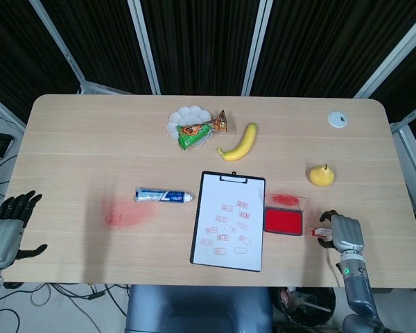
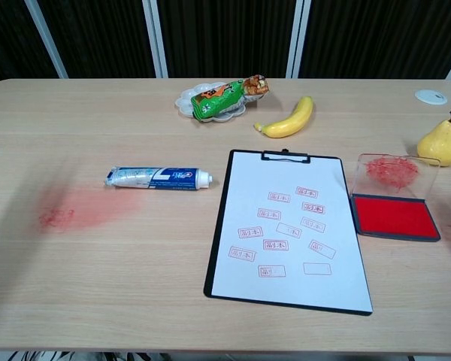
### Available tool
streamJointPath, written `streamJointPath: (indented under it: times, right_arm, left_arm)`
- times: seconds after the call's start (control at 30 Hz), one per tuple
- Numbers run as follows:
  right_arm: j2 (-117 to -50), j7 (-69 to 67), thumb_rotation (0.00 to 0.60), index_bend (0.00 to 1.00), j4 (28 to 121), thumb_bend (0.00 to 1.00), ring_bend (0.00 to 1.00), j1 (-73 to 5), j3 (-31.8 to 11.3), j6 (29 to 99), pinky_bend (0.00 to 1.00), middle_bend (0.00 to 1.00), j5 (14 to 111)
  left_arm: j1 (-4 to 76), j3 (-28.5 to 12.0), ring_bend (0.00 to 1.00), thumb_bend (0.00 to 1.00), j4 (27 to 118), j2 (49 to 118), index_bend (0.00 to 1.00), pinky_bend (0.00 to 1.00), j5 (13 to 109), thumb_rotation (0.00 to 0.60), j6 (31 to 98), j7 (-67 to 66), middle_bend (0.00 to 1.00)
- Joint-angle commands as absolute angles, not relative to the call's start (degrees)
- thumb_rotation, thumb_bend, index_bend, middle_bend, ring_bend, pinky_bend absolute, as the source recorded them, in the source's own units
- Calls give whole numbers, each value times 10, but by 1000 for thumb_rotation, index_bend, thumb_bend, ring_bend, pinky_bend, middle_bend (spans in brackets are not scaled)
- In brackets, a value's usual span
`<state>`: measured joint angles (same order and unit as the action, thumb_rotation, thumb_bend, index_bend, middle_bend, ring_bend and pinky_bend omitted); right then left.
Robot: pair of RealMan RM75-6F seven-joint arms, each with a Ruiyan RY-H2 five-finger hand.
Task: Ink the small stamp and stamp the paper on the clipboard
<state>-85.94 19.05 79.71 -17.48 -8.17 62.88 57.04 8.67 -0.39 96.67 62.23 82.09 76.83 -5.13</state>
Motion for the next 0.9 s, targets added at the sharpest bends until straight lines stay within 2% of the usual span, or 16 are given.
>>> streamJointPath:
  times: [0.03, 0.2, 0.27, 0.47, 0.63, 0.9]
  right_arm:
    - [-857, 192, 600, 270, 801, 217, 286, -175, -81, 629, 523, 188, 570]
    - [-845, 195, 600, 25, 822, 140, 80, -174, -79, 637, 271, 19, 579]
    - [-833, 199, 600, 1, 840, 124, 37, -172, -78, 653, 232, 1, 593]
    - [-773, 192, 600, 0, 914, 77, 0, -153, -76, 723, 211, 0, 660]
    - [-710, 173, 600, 0, 973, 44, 0, -120, -48, 777, 199, 0, 731]
    - [-671, 147, 600, 0, 958, 39, 0, -72, -4, 857, 199, 0, 836]
  left_arm:
    - [87, -4, 0, 18, 967, 622, 0, 0, 821, 600, 769, -51, 0]
    - [87, -4, 0, 18, 967, 622, 0, 0, 822, 600, 769, -50, 0]
    - [86, -4, 0, 18, 966, 622, 0, 0, 823, 600, 770, -49, 0]
    - [87, -2, 0, 18, 965, 619, 0, 0, 825, 600, 768, -51, 0]
    - [87, 1, 0, 17, 964, 617, 0, 0, 822, 600, 764, -71, 0]
    - [82, -2, 0, 16, 957, 620, 0, 0, 823, 600, 776, -73, 0]
